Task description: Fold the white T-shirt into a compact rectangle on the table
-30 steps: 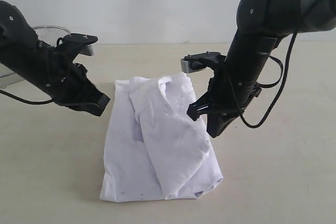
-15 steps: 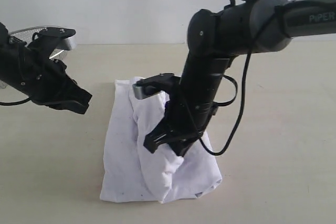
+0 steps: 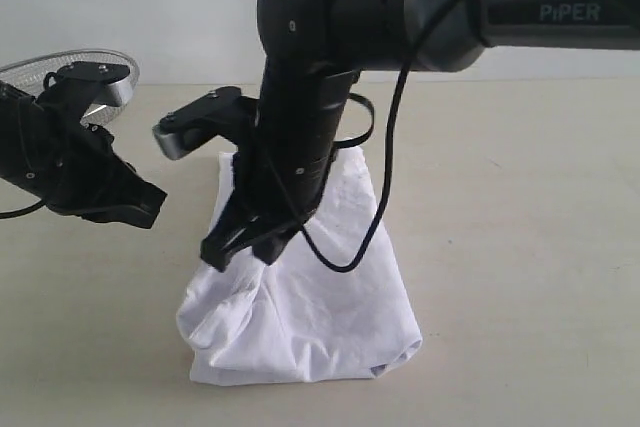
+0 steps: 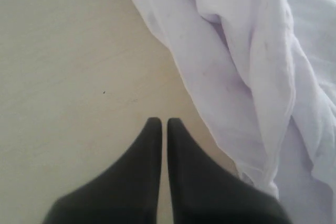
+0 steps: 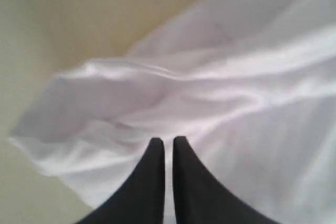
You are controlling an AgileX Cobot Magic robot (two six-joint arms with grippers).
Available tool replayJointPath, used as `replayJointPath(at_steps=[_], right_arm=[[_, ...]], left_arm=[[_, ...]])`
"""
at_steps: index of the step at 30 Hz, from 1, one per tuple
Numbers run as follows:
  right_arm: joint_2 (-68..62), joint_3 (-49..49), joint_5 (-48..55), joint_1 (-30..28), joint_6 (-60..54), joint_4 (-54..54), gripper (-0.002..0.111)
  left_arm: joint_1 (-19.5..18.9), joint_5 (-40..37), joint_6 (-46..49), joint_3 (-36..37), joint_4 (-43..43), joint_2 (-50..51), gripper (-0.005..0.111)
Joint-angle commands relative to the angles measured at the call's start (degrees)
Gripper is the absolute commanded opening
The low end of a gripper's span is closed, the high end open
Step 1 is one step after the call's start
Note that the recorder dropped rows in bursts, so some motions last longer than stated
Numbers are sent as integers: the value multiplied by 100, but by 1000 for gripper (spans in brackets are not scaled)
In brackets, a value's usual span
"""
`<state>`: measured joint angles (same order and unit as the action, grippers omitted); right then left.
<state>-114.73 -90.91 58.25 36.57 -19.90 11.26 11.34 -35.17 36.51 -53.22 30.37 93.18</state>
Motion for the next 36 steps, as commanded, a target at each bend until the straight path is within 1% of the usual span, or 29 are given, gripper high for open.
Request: replayJointPath(at_steps=[1, 5, 8, 11, 13, 15, 17, 20, 25, 27, 30, 32, 36], right_arm=[[93, -45, 406, -375, 797, -1247, 0], [93, -45, 317, -826, 797, -1205, 0], [79, -45, -191, -1157, 584, -1126, 0], [15, -45, -330, -1419, 102, -516, 0], [-27, -45, -297, -1536, 88, -380, 0], [-54, -45, -390, -1632, 21, -352, 0], [-108, -45, -429, -1743, -111, -248, 0], [-181, -45, -389, -1873, -165, -140, 0], [-357, -45, -400, -1883, -370, -17, 0], [-418, -45, -416, -1883, -582, 148, 0], [-559, -45, -479, -1883, -682, 255, 0], [-666, -45, -540, -1883, -698, 255, 0], [-835, -45, -666, -1883, -772, 287, 0]], left_arm=[[-15, 50, 136, 29, 345, -49, 5], [8, 50, 297, 29, 590, -49, 5], [60, 83, 297, 29, 606, -49, 5], [72, 82, 352, 29, 749, -49, 5], [72, -43, 764, 29, 1094, -49, 5], [210, -194, 1423, 19, 1687, -49, 5], [465, -112, 1618, -33, 1951, -49, 5], [871, 297, 1499, -180, 1951, -49, 5], [1465, 352, 1498, -477, 1927, -11, 5], [1677, 422, 1434, -581, 1678, 127, 5], [1737, 372, 843, -688, 1312, 516, 5], [1737, 412, 777, -701, 1262, 754, 5], [1737, 843, 629, -701, 1222, 945, 5]])
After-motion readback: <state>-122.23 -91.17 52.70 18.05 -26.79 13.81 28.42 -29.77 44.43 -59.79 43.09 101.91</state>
